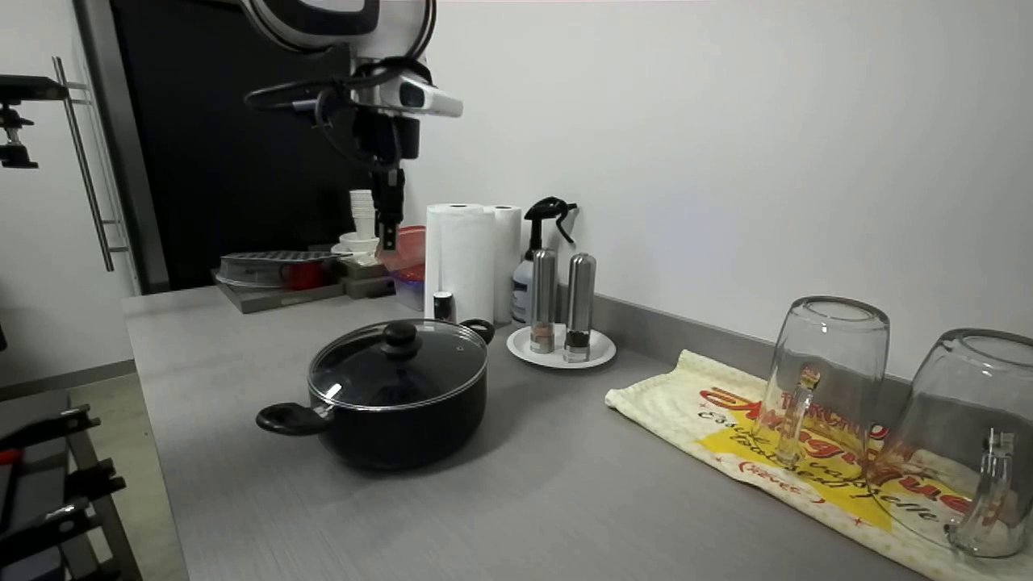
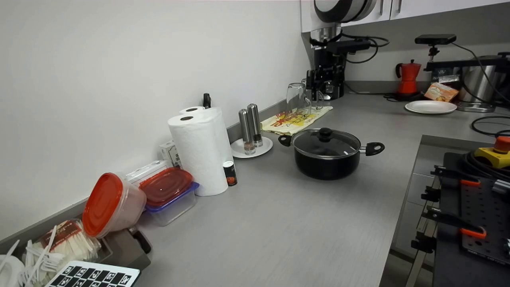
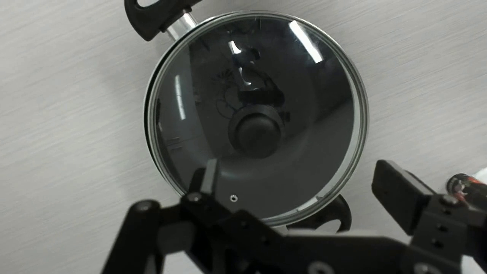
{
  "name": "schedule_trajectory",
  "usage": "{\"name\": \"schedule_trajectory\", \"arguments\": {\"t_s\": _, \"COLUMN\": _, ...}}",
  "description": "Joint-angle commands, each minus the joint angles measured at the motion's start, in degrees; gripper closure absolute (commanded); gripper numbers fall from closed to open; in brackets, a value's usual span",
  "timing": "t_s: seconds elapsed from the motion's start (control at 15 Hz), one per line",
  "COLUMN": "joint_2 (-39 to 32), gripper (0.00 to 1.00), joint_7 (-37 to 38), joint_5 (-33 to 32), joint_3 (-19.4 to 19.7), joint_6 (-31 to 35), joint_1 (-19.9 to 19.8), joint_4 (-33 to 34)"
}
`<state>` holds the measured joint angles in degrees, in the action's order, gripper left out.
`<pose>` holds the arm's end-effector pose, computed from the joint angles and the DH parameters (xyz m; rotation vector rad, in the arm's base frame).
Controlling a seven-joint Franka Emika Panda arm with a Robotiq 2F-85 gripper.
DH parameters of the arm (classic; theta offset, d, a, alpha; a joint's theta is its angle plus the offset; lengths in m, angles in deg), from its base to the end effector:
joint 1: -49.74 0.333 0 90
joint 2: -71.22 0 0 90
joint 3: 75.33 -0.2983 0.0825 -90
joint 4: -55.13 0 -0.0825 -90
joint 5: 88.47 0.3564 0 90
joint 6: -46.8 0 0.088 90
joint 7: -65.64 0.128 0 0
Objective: Remove the glass lid from the black pot and put it on the table
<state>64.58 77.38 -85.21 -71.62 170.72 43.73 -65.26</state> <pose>0.5246 -0.0863 0.3386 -3.0384 0.6275 0.0847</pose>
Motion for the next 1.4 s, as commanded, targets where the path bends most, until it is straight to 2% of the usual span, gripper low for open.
{"name": "schedule_trajectory", "arguments": {"t_s": 0.0, "joint_2": -4.58, "gripper": 0.0, "joint_7": -1.54, "joint_5": 2.84, "joint_3": 0.94, "joint_6": -1.99, "joint_1": -0.29, "joint_4": 4.02}}
{"name": "schedule_trajectory", "arguments": {"t_s": 0.4, "joint_2": -10.1, "gripper": 0.0, "joint_7": -1.89, "joint_5": 5.43, "joint_3": 1.27, "joint_6": -4.38, "joint_1": -1.22, "joint_4": 7.91}}
{"name": "schedule_trajectory", "arguments": {"t_s": 1.33, "joint_2": -17.83, "gripper": 0.0, "joint_7": -1.47, "joint_5": 6.18, "joint_3": 1.69, "joint_6": -10.05, "joint_1": -2.63, "joint_4": 14.14}}
